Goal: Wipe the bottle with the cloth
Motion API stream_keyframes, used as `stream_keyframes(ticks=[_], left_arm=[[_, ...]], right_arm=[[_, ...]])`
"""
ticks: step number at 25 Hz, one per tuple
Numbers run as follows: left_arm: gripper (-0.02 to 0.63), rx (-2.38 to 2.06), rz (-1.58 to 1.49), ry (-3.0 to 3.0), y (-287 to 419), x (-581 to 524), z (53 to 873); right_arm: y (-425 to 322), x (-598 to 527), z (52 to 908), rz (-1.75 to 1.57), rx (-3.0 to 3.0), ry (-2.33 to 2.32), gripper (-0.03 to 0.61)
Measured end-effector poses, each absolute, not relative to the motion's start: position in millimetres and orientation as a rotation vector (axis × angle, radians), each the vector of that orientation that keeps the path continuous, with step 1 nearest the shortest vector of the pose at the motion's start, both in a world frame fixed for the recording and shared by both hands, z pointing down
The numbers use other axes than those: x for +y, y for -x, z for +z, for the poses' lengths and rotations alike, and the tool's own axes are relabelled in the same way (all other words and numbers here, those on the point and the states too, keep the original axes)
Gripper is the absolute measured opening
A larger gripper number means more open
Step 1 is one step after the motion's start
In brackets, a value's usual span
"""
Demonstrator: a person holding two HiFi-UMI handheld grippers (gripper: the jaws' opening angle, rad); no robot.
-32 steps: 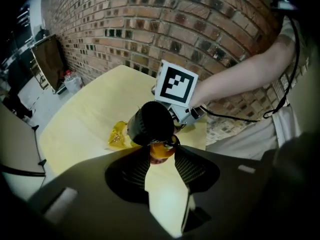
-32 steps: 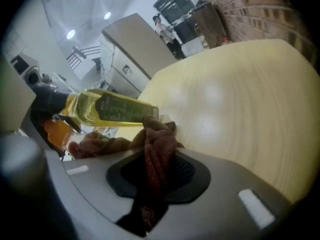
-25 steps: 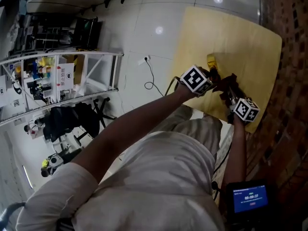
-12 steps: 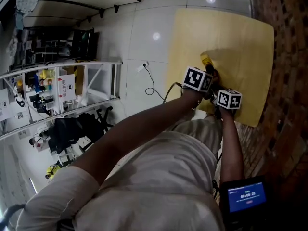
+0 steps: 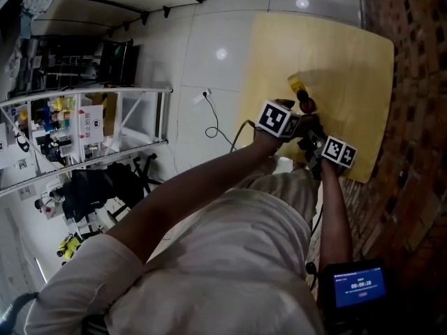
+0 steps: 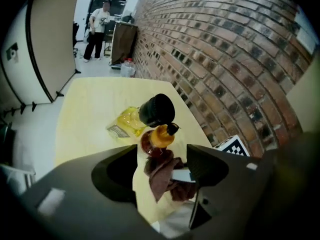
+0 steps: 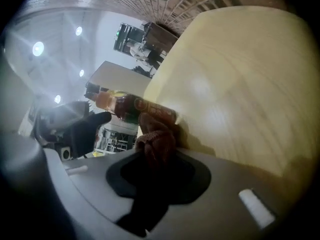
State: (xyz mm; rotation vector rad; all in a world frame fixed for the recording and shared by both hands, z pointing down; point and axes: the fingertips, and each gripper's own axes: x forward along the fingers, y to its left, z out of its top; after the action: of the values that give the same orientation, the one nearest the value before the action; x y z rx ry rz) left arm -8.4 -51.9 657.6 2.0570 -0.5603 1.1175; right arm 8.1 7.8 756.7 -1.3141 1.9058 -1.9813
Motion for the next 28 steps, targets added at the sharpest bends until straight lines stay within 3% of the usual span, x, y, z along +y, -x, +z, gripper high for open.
stream_keyframes(ticks=[8,12,16,20,22,26,28], left_arm=[[0.39,-0.328,1.491,-2.722,31,-68,606],[0.478,0.119,1.785,-3.132,4,-76,600],[0.552,0.743,2.029,-3.153,-25,-65,620],[0.551,1.209,2.271,-2.868,-26,-60,664],[0.502,1.326,2.365,-2.795,-23,-63,679],[0.246,1.446,2.526,-2.726,-19,-65,701],[0.216,1.469,2.576,-2.694,-15,-64,709]], right_arm=[[-54,36,749,-1.891,1.833,1.443,0.081],[-57,30,748,-1.845,1.879,1.449,0.083],[-54,20,742,-1.802,1.919,1.432,0.083],[-38,12,736,-1.779,1.956,1.407,0.083],[-28,13,736,-1.78,1.983,1.396,0.083],[-14,23,742,-1.783,2.019,1.381,0.083],[-11,29,747,-1.793,2.014,1.382,0.083]])
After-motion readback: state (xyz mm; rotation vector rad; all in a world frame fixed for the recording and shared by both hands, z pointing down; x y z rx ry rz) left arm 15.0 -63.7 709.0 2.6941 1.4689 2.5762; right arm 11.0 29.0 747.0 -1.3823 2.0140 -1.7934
